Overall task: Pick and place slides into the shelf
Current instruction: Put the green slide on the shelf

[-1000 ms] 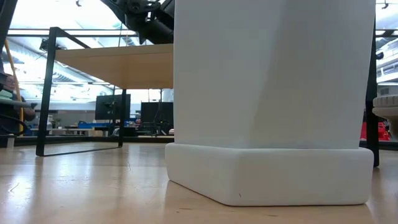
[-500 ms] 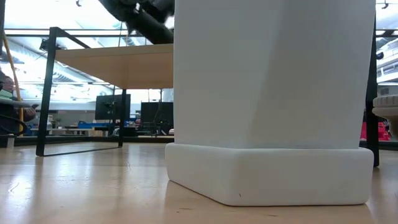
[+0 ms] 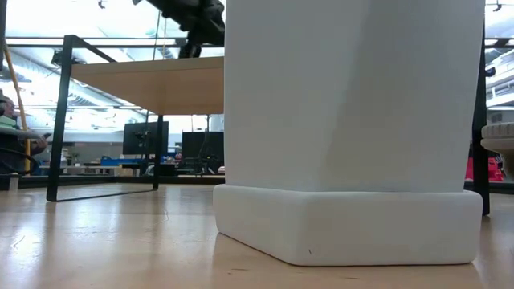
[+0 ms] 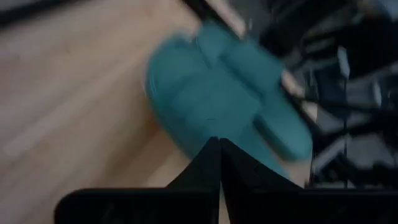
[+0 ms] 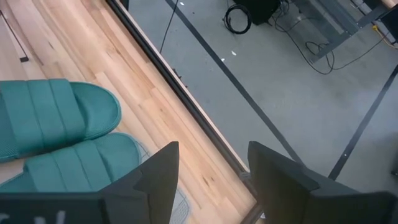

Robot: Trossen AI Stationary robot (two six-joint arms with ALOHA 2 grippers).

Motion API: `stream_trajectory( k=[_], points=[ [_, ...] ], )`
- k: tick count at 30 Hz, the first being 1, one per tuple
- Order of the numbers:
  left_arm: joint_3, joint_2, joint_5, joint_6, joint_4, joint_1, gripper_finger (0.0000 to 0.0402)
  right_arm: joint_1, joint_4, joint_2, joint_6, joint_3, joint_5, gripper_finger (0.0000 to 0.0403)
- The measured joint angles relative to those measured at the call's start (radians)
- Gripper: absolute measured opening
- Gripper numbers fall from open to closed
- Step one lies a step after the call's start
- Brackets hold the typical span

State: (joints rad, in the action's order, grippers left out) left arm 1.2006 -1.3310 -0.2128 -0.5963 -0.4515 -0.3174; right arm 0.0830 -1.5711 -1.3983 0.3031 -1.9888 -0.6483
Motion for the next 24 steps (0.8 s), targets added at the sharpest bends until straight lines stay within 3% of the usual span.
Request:
stream_trajectory(
  k=[10, 15, 24],
  points=[
    [0.001, -0.026, 0.001, 0.006, -0.089, 0.104, 0.0006, 0.0, 0.0, 0.0, 0.0, 0.0, 0.0, 0.0199],
    [0.0, -0.066, 0.049, 0.002, -0.133, 0.125, 0.0006, 0.0, 0.0, 0.0, 0.011, 0.0, 0.0, 0.0199],
    [0.0, -0.139, 0.089, -0.047, -0.022, 0.139, 0.0004, 0.0, 0.0, 0.0, 0.019, 0.0, 0.021, 0.0199]
  ],
)
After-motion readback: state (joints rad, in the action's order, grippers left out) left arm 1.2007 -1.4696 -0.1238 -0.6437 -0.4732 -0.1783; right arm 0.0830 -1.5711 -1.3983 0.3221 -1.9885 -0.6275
